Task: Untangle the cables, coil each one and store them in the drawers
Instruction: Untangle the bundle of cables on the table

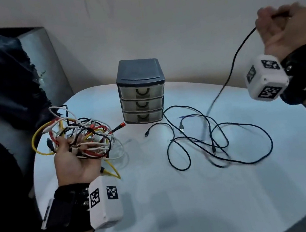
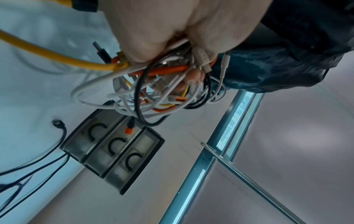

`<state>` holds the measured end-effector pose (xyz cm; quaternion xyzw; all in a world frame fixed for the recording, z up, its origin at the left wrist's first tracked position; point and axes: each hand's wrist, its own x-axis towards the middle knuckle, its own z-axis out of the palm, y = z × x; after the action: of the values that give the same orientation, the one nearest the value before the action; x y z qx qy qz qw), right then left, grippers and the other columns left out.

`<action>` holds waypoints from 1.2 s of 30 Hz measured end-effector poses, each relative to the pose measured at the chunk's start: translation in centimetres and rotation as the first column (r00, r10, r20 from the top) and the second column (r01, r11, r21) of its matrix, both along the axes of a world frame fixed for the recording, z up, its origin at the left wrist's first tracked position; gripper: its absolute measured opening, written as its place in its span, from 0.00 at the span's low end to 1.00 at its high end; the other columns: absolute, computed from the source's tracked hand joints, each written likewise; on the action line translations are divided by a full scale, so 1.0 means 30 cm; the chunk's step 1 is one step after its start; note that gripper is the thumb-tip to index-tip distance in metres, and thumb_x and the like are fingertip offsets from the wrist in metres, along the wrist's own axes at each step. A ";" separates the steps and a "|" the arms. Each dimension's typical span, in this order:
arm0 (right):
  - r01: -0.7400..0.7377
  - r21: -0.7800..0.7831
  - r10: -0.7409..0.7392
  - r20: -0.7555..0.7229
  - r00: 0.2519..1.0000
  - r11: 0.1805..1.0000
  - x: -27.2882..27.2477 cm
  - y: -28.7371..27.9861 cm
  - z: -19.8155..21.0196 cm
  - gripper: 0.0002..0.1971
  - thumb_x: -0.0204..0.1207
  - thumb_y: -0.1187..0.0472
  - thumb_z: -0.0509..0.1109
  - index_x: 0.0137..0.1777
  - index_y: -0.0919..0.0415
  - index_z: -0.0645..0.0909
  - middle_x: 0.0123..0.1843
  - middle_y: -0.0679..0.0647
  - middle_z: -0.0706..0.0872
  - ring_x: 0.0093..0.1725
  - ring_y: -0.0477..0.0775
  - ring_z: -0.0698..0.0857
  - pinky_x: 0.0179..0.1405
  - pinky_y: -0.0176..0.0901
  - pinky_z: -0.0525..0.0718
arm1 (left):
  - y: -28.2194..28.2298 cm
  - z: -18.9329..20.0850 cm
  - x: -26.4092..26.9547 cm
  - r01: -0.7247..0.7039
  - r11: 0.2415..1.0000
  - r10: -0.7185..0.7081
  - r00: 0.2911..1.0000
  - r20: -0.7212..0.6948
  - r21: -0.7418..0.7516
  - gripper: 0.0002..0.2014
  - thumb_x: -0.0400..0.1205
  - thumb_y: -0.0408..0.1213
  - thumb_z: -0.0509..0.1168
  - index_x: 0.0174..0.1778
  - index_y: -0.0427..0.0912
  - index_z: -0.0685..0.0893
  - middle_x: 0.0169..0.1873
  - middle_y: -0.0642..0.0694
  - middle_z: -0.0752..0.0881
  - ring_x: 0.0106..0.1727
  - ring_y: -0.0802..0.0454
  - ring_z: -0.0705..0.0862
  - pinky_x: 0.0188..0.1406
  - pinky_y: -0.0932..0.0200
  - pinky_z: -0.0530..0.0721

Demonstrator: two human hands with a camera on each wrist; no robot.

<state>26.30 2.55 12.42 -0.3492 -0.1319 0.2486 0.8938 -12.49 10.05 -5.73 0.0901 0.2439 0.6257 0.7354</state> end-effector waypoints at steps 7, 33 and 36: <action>-0.222 -0.839 0.364 -0.031 0.931 0.497 -0.044 -0.130 -0.434 0.10 0.86 0.58 0.64 0.51 0.66 0.75 0.53 0.69 0.80 0.46 0.66 0.86 0.36 0.53 0.89 | -0.028 0.007 0.026 0.054 0.998 -0.054 0.999 -0.007 0.011 0.37 0.90 0.51 0.48 0.17 0.46 0.85 0.21 0.54 0.82 0.20 0.58 0.82 0.36 0.54 0.91; 0.639 -0.756 0.980 0.196 0.010 0.145 -0.206 -0.038 -0.710 0.13 0.77 0.68 0.55 0.50 0.52 0.78 0.54 0.47 0.75 0.67 0.60 0.75 0.61 0.59 0.78 | -0.095 -0.007 0.134 0.306 0.948 -0.304 0.952 -0.036 0.083 0.31 0.89 0.53 0.49 0.24 0.46 0.83 0.21 0.51 0.83 0.26 0.55 0.86 0.34 0.56 0.90; 0.580 -0.798 0.971 0.235 0.046 0.165 -0.218 -0.062 -0.703 0.18 0.86 0.57 0.57 0.73 0.44 0.77 0.82 0.47 0.69 0.84 0.55 0.61 0.81 0.65 0.61 | -0.101 -0.001 0.140 0.301 0.952 -0.300 0.954 -0.025 0.051 0.27 0.89 0.53 0.50 0.26 0.47 0.78 0.21 0.52 0.81 0.24 0.55 0.85 0.31 0.57 0.88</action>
<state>19.76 0.70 -8.67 -0.8060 -0.5672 0.1694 0.0072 -8.29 7.01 -5.75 0.1515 0.2166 0.5122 0.8172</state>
